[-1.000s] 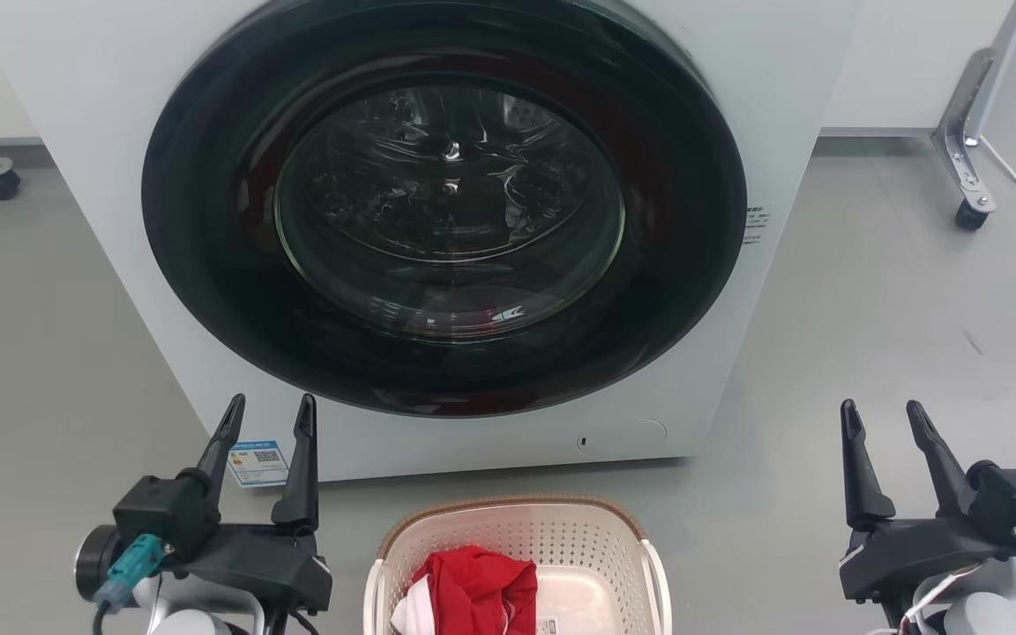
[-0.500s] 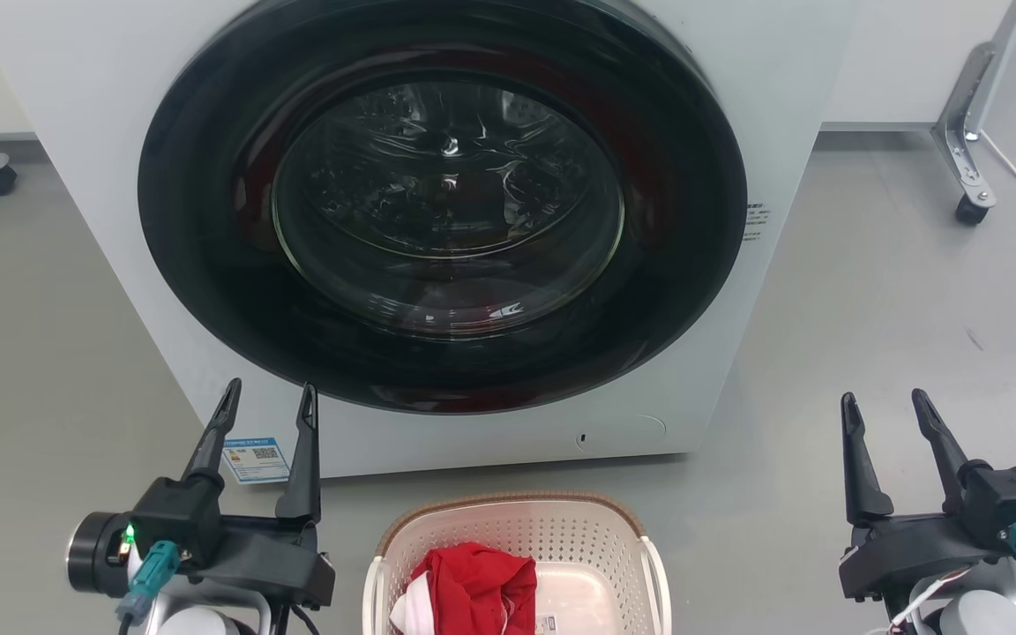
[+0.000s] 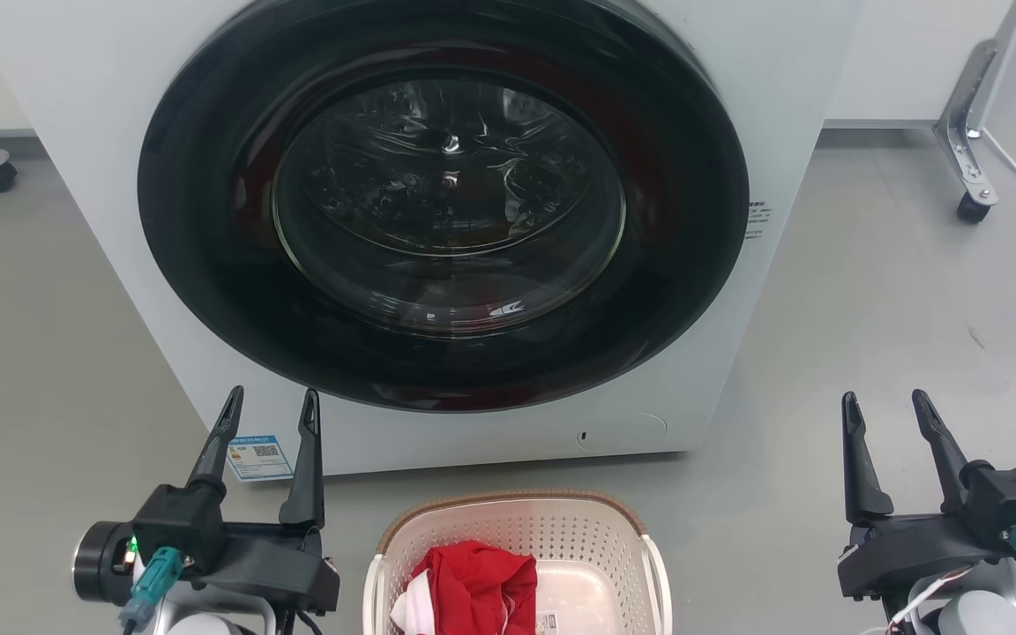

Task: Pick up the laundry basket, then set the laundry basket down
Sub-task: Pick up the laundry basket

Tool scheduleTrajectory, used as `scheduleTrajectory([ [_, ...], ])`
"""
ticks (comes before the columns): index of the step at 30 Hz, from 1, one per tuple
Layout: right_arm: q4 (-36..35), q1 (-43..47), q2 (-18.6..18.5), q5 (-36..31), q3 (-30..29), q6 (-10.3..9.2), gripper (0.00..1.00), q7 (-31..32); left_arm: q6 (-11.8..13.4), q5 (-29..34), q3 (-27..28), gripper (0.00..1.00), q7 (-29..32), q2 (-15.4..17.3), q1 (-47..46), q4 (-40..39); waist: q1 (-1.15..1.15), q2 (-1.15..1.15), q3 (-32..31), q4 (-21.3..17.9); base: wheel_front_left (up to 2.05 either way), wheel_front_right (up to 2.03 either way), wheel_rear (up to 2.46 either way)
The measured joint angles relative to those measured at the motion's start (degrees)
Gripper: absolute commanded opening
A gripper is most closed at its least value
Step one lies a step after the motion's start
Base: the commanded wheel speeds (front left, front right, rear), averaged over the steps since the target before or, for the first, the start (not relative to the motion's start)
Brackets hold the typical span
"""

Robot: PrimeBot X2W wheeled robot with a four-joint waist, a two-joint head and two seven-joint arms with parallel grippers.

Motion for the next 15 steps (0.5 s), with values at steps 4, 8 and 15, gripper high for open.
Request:
scheduleTrajectory([
  [4, 0.1, 0.04, 0.12, -0.07, -0.27, 0.29, 1.0, 0.0, 0.0, 0.01, -0.01, 1.0, 0.0, 0.0, 0.01, 0.03, 0.0, 0.0, 0.09, 0.07, 0.0, 0.0, 0.0],
  [8, 0.16, 0.06, 0.35, -0.12, -0.45, 0.54, 1.0, 0.0, 0.0, 0.01, 0.03, 1.0, 0.0, -0.13, 0.03, 0.1, 0.0, 0.0, 0.22, 0.16, 0.0, 0.0, 0.0],
  [15, 0.31, 0.06, 0.65, -0.48, -0.7, 1.2, 1.0, 0.0, 0.0, 0.01, 0.42, 1.0, 0.0, -0.18, 0.08, 0.79, 0.0, 0.0, 0.59, 0.33, 0.0, 0.0, 0.0],
])
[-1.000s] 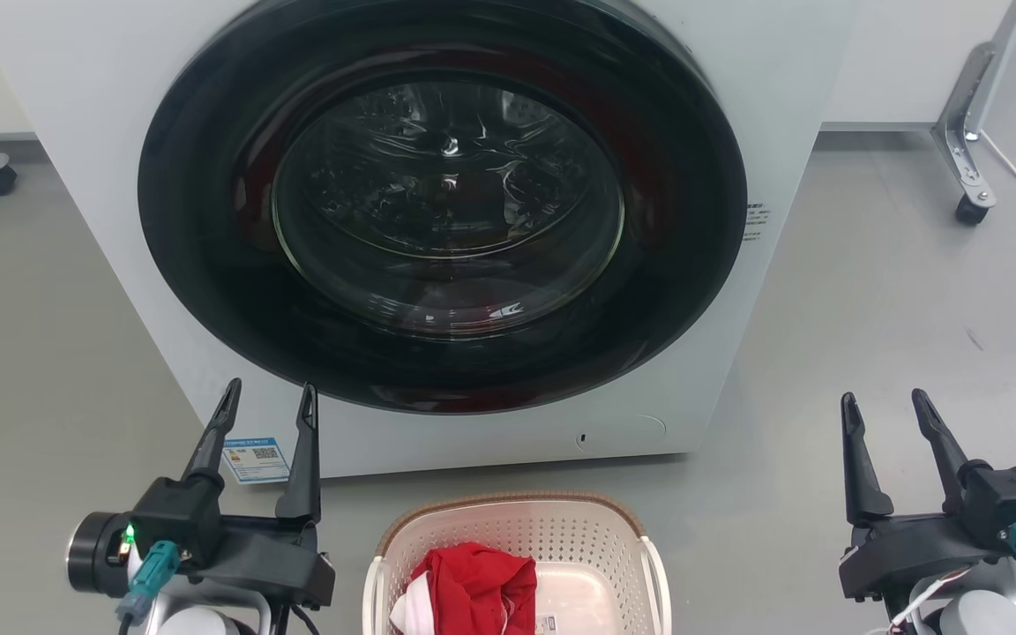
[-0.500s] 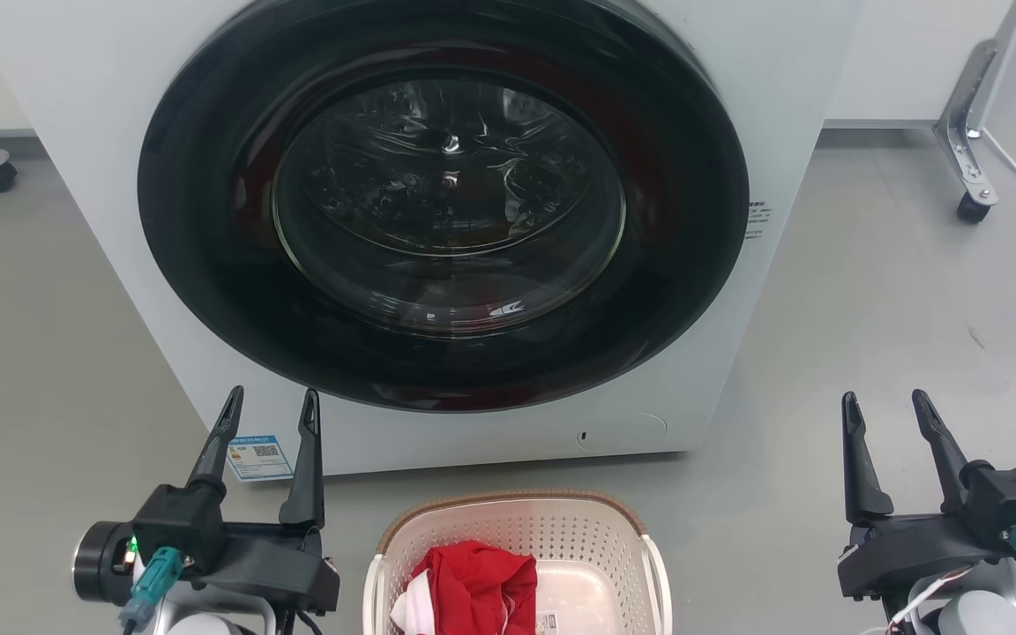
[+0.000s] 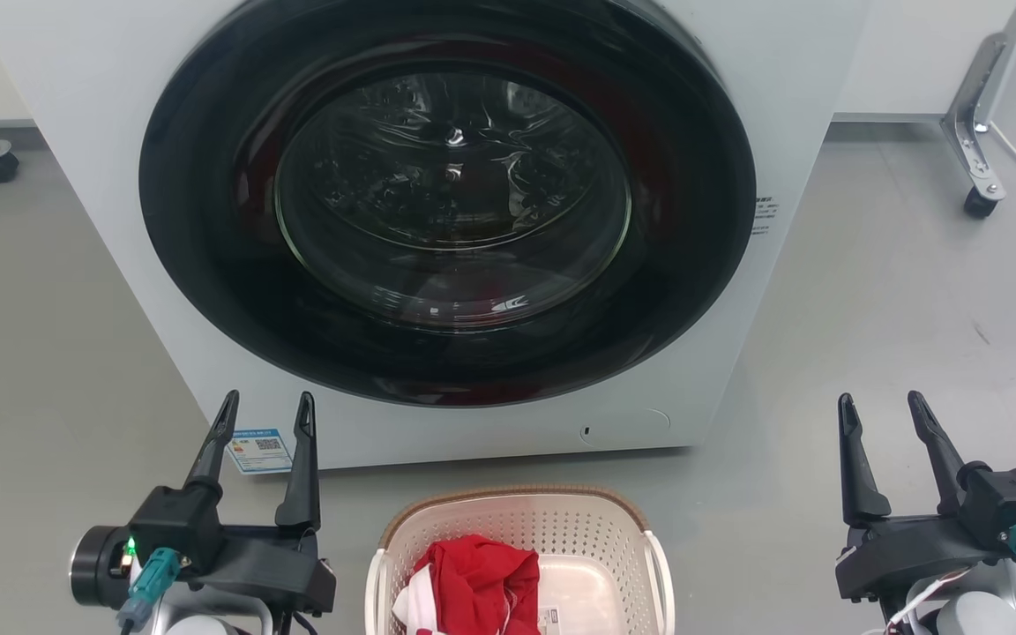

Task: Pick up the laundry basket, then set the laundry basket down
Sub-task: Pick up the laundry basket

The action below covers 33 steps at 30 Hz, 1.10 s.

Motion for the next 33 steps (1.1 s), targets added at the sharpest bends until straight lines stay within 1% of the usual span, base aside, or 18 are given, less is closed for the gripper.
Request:
scheduleTrajectory([
  [9, -0.25, 0.12, 0.32, -0.36, -0.52, 0.1, 1.0, 0.0, 0.0, 0.05, 0.43, 1.0, 0.0, -0.2, 0.02, 0.14, 0.0, 0.0, 0.97, 0.36, 0.0, 0.0, 0.0],
  [12, -0.31, 0.12, 0.32, -0.37, -0.74, 0.53, 1.0, 0.0, 0.0, 0.05, 0.58, 1.0, 0.0, -0.26, 0.01, 0.13, -0.01, 0.0, 1.61, 0.51, 0.0, 0.0, 0.0],
  [19, -0.97, -0.11, 0.41, -0.62, -0.85, 0.86, 1.0, 0.0, 0.01, 0.04, 0.77, 1.0, 0.0, -0.51, -0.02, -0.25, -0.01, 0.0, 3.67, 0.86, 0.0, 0.0, 0.0],
  [29, -1.23, -1.73, 1.58, -0.62, -1.14, 1.12, 1.0, 0.0, 0.01, -0.01, 0.78, 1.0, 0.02, -1.49, -1.59, -0.79, 0.0, 0.0, 9.35, 1.22, 0.0, 0.0, 0.0],
  [33, -0.13, -2.89, 1.64, -0.62, -1.25, 1.53, 1.0, -0.01, 0.01, -0.02, 0.64, 1.0, 0.1, -1.99, -3.19, -0.65, 0.0, 0.0, 12.12, 1.32, 0.0, 0.0, 0.0],
])
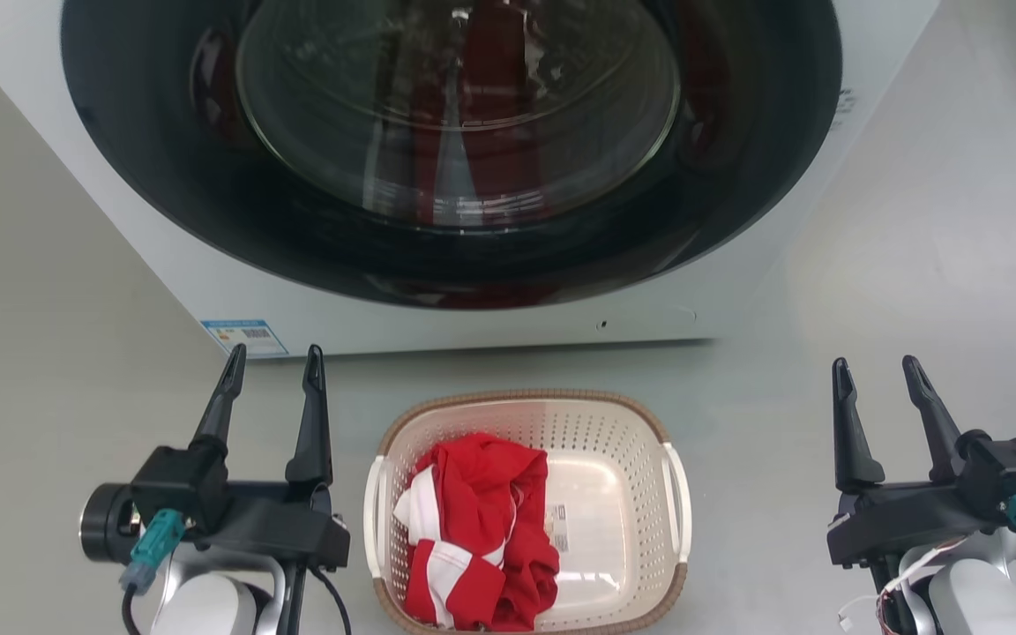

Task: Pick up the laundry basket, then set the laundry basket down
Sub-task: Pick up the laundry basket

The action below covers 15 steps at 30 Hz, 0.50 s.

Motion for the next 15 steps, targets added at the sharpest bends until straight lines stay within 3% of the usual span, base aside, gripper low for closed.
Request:
scheduleTrajectory([
  [15, 3.82, -9.31, 0.25, 0.0, 0.21, 1.62, 1.0, 0.0, -0.01, -0.32, 0.31, 1.0, 2.03, -1.36, -8.79, 4.1, 0.01, 0.0, 12.11, 0.51, 0.0, 0.0, 0.0],
])
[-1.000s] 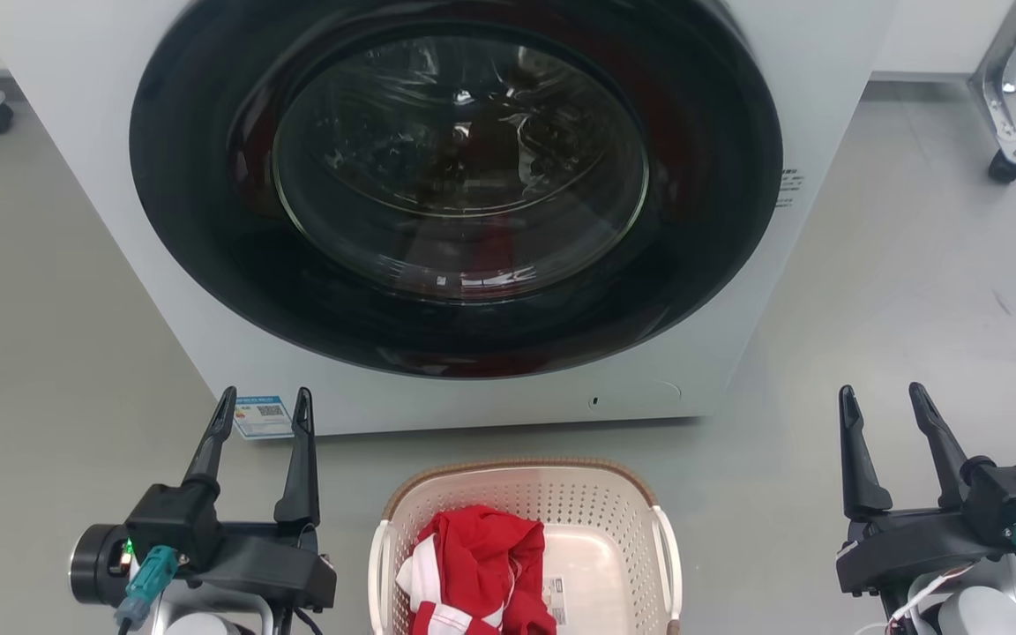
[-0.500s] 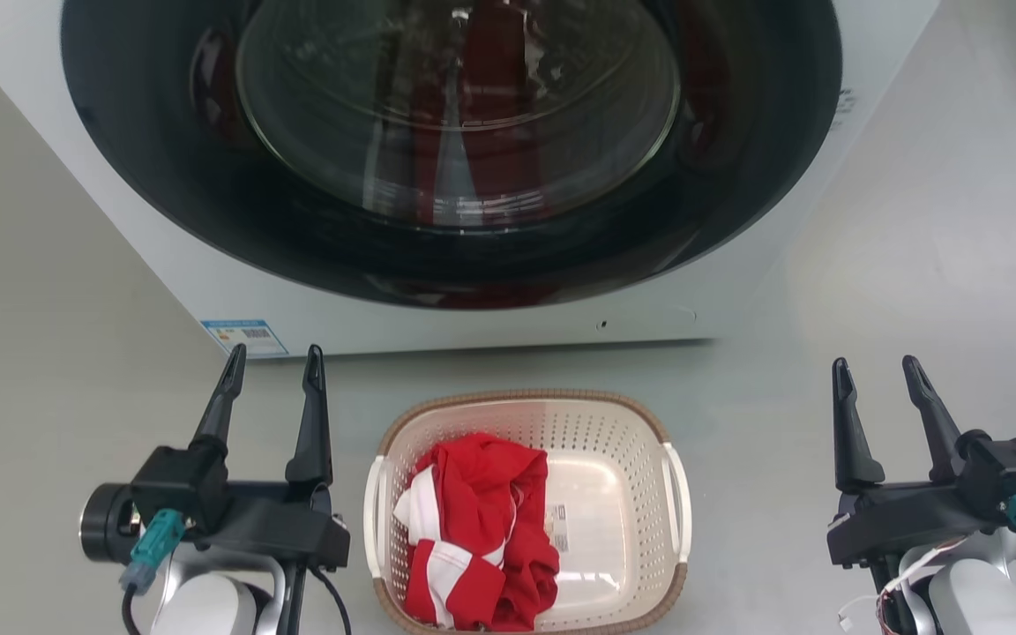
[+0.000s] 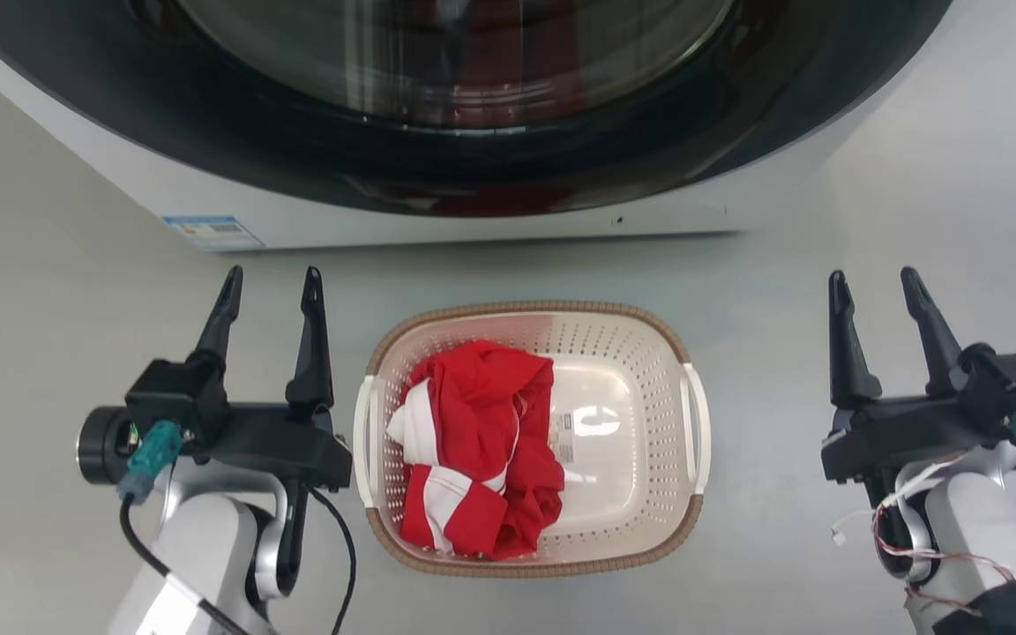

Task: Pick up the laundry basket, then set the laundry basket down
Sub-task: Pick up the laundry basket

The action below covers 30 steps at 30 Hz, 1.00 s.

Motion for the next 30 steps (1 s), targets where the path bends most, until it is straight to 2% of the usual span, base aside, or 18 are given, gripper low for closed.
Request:
scheduleTrajectory([
  [8, 4.79, -5.97, 0.68, -0.18, 0.86, 1.0, 1.0, -0.24, -0.66, -0.27, -0.2, 1.0, 1.6, -0.35, -6.34, 6.2, 0.0, 0.0, 6.39, 0.09, 0.0, 0.0, 0.0],
  [12, 8.46, -8.6, 1.32, -0.46, 2.0, 2.11, 1.0, -0.26, -1.58, -0.75, -0.47, 1.0, 2.6, -0.98, -9.54, 10.79, 0.0, 0.0, 9.85, 0.19, 0.0, 0.0, 0.0],
  [20, 13.76, -11.37, 2.69, -1.49, 4.27, 4.01, 1.0, -0.23, -3.0, -2.01, -0.59, 1.0, 2.82, -1.71, -11.81, 16.89, 0.0, 0.0, 14.05, 0.11, 0.0, 0.0, 0.0],
  [30, 21.38, -13.68, 4.32, -1.49, 5.75, 4.94, 1.0, -0.23, -4.98, -2.88, -1.56, 1.0, 2.81, -2.64, -13.07, 25.31, -0.01, 0.0, 18.75, -0.23, 0.0, 0.0, 0.0],
])
